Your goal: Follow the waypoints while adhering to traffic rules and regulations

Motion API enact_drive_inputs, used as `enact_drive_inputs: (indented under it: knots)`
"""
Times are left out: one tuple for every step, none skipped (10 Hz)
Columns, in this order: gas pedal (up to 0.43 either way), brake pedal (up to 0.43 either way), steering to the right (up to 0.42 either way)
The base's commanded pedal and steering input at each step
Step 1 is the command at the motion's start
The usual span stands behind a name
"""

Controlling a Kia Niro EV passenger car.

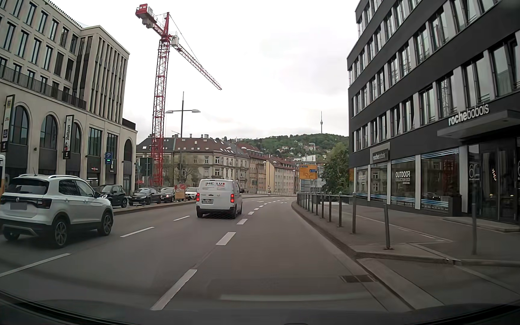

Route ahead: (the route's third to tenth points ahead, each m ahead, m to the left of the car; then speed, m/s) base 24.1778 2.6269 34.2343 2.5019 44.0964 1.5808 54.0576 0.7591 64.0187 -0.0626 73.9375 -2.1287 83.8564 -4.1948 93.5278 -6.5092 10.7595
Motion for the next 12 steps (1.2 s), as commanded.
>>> enact_drive_inputs:
  knots:
    - [0.000, 0.000, -0.003]
    - [0.000, 0.000, -0.002]
    - [0.000, 0.000, 0.001]
    - [0.000, 0.000, 0.004]
    - [0.008, 0.000, 0.004]
    - [0.020, 0.000, 0.005]
    - [0.020, 0.000, 0.007]
    - [0.020, 0.000, 0.006]
    - [0.028, 0.000, 0.004]
    - [0.028, 0.000, 0.003]
    - [0.039, 0.000, 0.004]
    - [0.039, 0.000, 0.004]
